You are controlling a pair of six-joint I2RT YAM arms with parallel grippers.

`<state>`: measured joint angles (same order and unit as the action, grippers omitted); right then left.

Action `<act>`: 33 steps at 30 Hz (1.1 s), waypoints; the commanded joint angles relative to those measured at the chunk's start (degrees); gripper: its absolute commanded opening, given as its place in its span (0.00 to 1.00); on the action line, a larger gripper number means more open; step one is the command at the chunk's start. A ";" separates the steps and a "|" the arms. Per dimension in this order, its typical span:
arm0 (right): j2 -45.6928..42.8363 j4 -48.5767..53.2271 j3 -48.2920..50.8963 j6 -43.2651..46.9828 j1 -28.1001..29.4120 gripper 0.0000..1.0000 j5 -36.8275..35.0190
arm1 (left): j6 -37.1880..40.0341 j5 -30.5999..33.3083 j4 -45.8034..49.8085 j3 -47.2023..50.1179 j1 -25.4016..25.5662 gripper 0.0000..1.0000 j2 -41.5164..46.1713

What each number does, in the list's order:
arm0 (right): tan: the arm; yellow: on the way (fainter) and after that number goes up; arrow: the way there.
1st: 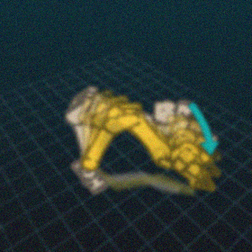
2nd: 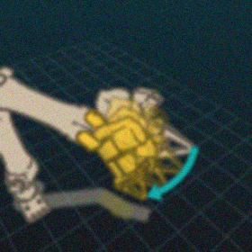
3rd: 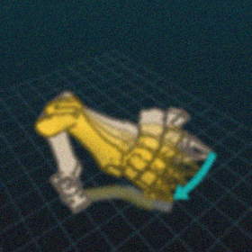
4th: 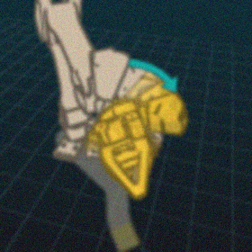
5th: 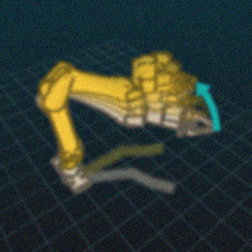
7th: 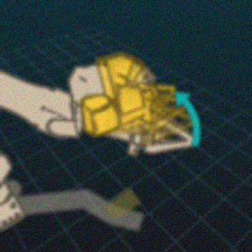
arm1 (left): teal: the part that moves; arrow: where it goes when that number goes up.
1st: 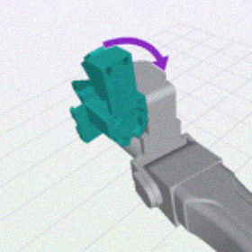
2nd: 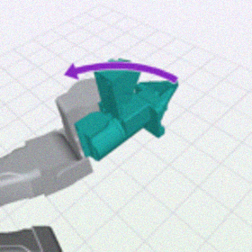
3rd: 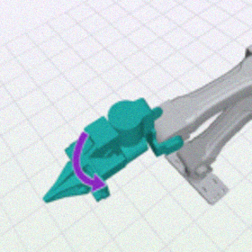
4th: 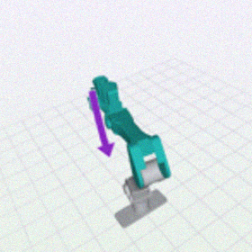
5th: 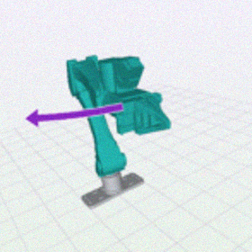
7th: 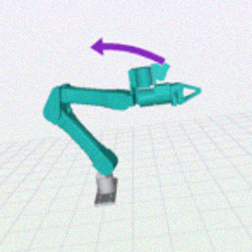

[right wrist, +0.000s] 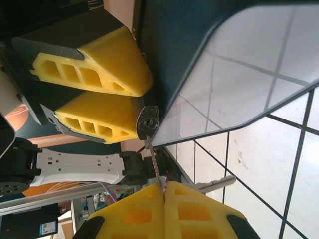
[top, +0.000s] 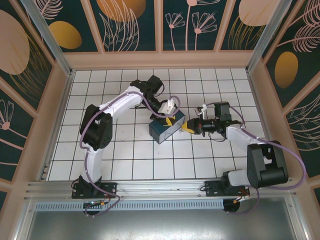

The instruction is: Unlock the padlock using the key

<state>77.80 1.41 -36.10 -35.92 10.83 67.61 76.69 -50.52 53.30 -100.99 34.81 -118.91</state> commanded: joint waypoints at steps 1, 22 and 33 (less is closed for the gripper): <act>-1.25 -4.17 0.56 -2.67 1.07 0.00 2.34 | -0.61 -3.60 -5.14 2.30 -0.37 0.21 4.28; 1.69 -7.56 0.06 -5.33 2.27 0.00 1.55 | -3.93 -5.11 -16.66 10.63 -1.03 0.21 9.80; 1.29 -11.46 1.55 -7.76 1.48 0.00 2.43 | -3.22 -4.85 -15.74 10.86 -1.07 0.21 9.95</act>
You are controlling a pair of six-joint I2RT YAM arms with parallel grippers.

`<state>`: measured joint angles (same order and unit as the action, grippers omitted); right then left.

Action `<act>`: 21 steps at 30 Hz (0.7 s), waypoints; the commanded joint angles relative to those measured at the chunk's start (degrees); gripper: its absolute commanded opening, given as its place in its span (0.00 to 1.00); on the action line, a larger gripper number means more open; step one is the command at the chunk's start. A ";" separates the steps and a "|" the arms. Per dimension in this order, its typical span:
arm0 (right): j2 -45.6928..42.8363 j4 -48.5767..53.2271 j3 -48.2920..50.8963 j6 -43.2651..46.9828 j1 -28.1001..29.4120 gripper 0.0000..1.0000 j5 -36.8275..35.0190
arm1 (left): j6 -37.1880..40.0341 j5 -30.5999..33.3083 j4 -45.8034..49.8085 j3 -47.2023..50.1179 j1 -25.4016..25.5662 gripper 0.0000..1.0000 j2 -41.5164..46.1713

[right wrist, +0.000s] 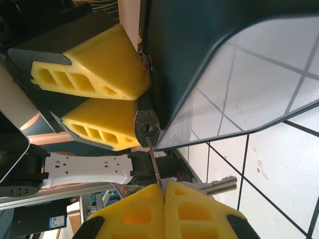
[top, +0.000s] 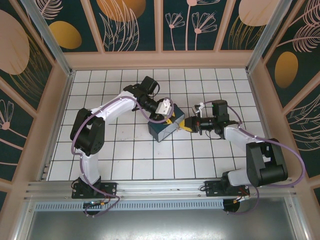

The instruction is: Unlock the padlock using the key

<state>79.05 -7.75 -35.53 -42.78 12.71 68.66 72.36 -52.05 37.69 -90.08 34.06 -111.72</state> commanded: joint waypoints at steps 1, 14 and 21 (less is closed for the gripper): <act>0.14 -2.04 0.91 -0.71 -0.56 0.00 1.30 | 1.21 -3.32 -0.03 0.04 -0.37 0.21 2.81; 2.08 -2.50 -0.93 -0.58 -0.40 0.00 1.36 | 1.51 -3.71 -0.29 0.43 -0.43 0.21 3.35; 1.99 -3.52 -1.08 -1.25 -0.27 0.00 1.56 | 1.64 -3.58 -0.74 0.96 -0.41 0.21 3.62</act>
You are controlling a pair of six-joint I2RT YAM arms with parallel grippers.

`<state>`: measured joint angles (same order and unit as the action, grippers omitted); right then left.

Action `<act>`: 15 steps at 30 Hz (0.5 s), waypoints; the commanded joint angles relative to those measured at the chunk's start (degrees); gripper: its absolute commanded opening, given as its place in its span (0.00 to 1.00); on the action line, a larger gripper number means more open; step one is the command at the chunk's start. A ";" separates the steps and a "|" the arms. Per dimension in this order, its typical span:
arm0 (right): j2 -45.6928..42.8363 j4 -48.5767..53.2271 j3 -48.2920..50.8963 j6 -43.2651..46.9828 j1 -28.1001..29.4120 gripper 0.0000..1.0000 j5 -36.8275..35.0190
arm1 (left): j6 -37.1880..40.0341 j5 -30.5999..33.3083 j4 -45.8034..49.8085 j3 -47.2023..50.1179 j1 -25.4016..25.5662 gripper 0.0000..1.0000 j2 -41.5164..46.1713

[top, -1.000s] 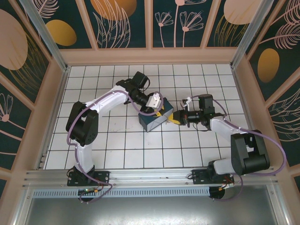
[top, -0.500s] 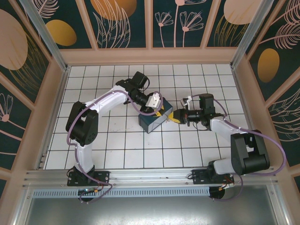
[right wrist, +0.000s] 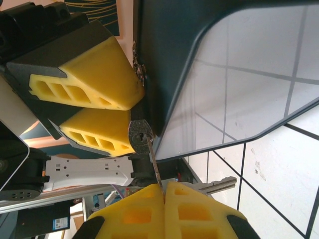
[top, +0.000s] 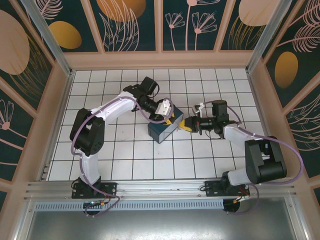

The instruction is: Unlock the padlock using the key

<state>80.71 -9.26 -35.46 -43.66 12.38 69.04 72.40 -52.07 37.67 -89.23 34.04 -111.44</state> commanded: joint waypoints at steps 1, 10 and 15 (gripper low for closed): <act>0.16 -1.99 -1.19 -0.41 0.03 0.00 1.28 | 1.27 -3.35 -1.07 0.28 -0.34 0.21 3.42; 0.22 -1.72 -1.31 -0.26 0.27 0.00 1.10 | 1.33 -3.62 -2.00 1.13 -0.34 0.21 3.87; 1.01 -2.33 -2.15 -0.37 0.92 0.00 1.23 | 1.51 -3.15 -2.54 1.67 -0.35 0.21 4.35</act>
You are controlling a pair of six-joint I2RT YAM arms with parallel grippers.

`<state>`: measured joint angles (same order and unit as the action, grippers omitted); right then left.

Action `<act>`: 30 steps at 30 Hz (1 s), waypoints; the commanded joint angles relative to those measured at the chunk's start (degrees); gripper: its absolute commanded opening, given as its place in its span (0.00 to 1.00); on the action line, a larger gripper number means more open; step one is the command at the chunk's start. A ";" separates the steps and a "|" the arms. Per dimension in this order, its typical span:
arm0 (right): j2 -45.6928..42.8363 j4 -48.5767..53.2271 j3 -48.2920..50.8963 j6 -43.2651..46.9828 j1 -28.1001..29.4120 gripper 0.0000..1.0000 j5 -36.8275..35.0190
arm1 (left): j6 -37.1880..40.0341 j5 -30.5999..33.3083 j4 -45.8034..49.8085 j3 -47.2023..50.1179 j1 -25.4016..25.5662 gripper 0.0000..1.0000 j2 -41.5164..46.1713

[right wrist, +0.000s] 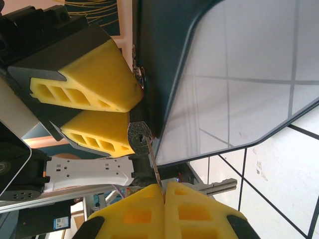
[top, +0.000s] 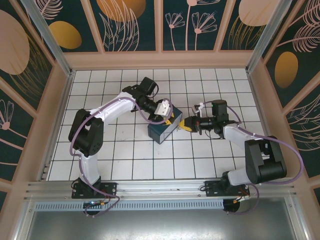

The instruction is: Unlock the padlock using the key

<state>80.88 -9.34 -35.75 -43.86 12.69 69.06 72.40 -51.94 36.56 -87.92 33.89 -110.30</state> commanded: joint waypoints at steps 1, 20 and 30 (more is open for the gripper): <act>0.77 -2.33 -1.95 -0.26 0.59 0.00 1.21 | 1.49 -3.09 -1.34 0.37 -0.19 0.21 3.16; 0.81 -1.39 -2.42 0.39 2.05 0.00 0.75 | 1.26 -1.48 -2.56 0.99 -0.20 0.21 2.76; 1.76 -0.81 -2.92 0.86 2.02 0.00 0.64 | 2.69 -1.76 -2.33 2.34 -0.17 0.21 3.99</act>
<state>81.84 -10.09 -36.53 -43.83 14.26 69.06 73.34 -50.46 35.70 -86.21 33.63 -109.80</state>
